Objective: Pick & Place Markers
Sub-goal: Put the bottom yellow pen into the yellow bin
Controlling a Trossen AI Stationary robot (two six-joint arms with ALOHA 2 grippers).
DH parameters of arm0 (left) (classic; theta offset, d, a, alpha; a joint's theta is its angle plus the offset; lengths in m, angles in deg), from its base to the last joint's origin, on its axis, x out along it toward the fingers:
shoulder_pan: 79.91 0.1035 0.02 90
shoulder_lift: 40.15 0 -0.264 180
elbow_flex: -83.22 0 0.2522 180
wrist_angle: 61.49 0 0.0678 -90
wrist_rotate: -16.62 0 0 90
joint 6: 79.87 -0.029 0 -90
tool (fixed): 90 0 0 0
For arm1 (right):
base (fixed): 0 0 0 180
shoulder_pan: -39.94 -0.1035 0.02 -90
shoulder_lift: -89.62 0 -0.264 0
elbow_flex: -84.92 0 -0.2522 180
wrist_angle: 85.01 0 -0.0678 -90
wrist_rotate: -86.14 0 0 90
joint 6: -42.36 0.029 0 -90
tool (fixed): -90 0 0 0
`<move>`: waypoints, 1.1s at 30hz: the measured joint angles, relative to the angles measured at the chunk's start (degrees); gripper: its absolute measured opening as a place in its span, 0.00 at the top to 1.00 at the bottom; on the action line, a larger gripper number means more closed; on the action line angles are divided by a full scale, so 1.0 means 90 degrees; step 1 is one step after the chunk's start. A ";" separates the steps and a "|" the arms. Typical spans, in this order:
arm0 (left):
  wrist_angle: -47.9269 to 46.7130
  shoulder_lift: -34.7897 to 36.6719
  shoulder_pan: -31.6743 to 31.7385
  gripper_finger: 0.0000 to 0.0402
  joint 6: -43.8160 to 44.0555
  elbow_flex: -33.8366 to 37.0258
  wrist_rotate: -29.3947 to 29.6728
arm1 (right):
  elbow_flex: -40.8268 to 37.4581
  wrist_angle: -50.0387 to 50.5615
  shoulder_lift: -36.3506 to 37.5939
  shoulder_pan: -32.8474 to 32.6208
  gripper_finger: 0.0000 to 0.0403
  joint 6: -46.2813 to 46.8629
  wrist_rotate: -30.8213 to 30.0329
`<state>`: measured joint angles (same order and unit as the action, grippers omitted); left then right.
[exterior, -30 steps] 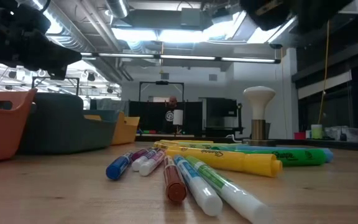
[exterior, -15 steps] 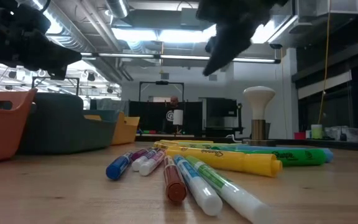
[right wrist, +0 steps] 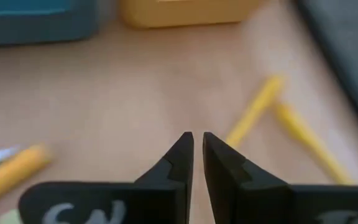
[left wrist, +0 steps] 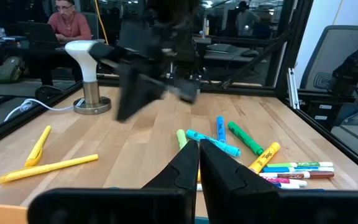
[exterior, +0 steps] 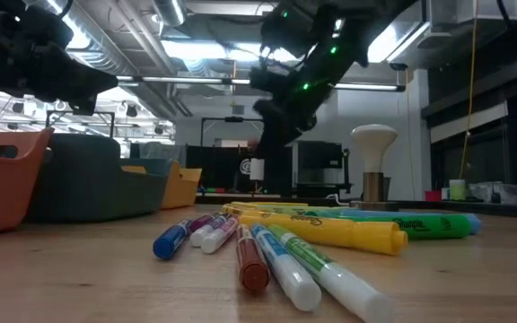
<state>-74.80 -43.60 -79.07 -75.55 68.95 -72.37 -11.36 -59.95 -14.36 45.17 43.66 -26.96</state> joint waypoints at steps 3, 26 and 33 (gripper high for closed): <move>0.0000 0.0000 0.0000 0.97 0.0000 0.0002 0.0000 | 0.0000 -0.0019 -0.0117 0.0208 0.90 -0.0167 -0.0217; 0.0005 0.0000 0.0000 0.97 0.0000 0.0002 0.0017 | 0.0090 -0.0562 -0.0934 0.0947 0.47 0.0882 0.0593; 0.0010 0.0000 0.0000 0.97 0.0000 0.0002 0.0041 | 0.0788 -0.0137 -0.1347 0.0950 0.52 0.0978 0.0745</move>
<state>-74.71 -43.60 -79.07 -75.55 68.96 -71.99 -4.26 -61.18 -26.48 53.71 52.47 -20.25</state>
